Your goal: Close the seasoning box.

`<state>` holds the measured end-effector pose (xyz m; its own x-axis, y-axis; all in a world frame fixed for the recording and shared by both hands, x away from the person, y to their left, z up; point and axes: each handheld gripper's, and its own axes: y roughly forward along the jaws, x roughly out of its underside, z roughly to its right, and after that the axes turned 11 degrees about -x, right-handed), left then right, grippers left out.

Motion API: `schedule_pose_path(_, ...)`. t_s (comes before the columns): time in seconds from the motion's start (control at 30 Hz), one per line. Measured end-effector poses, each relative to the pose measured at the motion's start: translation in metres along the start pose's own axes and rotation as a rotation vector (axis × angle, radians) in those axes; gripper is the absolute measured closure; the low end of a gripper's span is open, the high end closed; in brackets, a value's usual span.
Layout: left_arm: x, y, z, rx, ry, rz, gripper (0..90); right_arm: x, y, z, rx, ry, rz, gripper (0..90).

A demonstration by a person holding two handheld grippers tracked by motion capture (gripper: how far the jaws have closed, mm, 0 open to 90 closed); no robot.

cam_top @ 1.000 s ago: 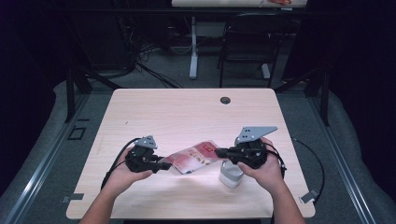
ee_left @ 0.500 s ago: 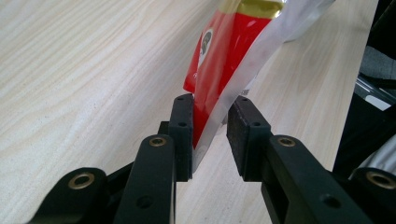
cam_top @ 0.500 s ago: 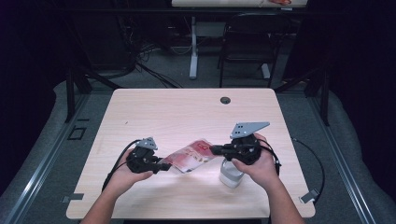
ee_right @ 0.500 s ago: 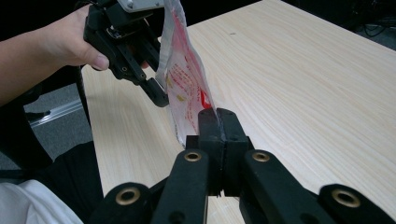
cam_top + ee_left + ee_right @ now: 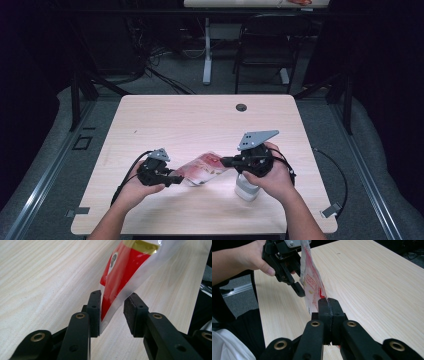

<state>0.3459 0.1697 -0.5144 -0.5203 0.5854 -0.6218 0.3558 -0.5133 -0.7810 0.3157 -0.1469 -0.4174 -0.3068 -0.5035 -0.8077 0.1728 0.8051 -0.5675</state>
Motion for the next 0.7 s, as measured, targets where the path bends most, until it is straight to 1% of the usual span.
schedule_pose_path(0.07, 0.0007, 0.0014, -0.0007, 0.012, -0.002, -0.002, 67.4, -0.0001, 0.0012, -0.0002, 0.001, -0.002, -0.009, 90.0)
schedule_pose_path(0.1, 0.001, 0.0017, -0.0006, 0.001, 0.001, -0.006, 67.4, 0.0, 0.002, -0.0004, 0.003, -0.005, -0.012, 90.0)
schedule_pose_path(0.17, 0.0011, 0.0022, -0.0004, -0.001, -0.001, -0.009, 67.3, -0.0002, 0.0026, -0.0007, 0.005, -0.01, -0.024, 90.0)
schedule_pose_path(0.3, 0.0012, 0.0029, -0.0002, -0.003, 0.0, -0.01, 66.9, -0.0005, 0.0029, -0.0003, 0.009, -0.012, -0.03, 90.0)
schedule_pose_path(0.33, 0.0012, 0.0031, -0.0007, 0.007, 0.001, -0.01, 66.7, -0.0006, 0.0032, -0.0002, 0.011, -0.012, -0.031, 90.0)
schedule_pose_path(0.47, 0.001, 0.0029, -0.0008, -0.006, 0.004, -0.009, 65.0, -0.0013, 0.0044, -0.0004, 0.018, -0.016, -0.04, 90.0)
schedule_pose_path(0.6, 0.0005, -0.001, -0.0018, -0.03, -0.004, 0.003, 60.2, -0.003, 0.0053, -0.0009, 0.022, -0.022, -0.05, 90.0)
schedule_pose_path(0.63, 0.0004, -0.0023, -0.0026, -0.019, -0.004, 0.006, 59.7, -0.0034, 0.0055, -0.0006, 0.024, -0.022, -0.051, 90.0)
schedule_pose_path(0.67, 0.0001, -0.004, -0.002, -0.036, -0.003, 0.005, 59.3, -0.0036, 0.0055, -0.0002, 0.023, -0.019, -0.05, 90.0)
schedule_pose_path(0.7, 0.0, -0.0052, -0.0024, -0.03, -0.005, 0.011, 59.2, -0.004, 0.0054, 0.0006, 0.023, -0.018, -0.052, 90.0)
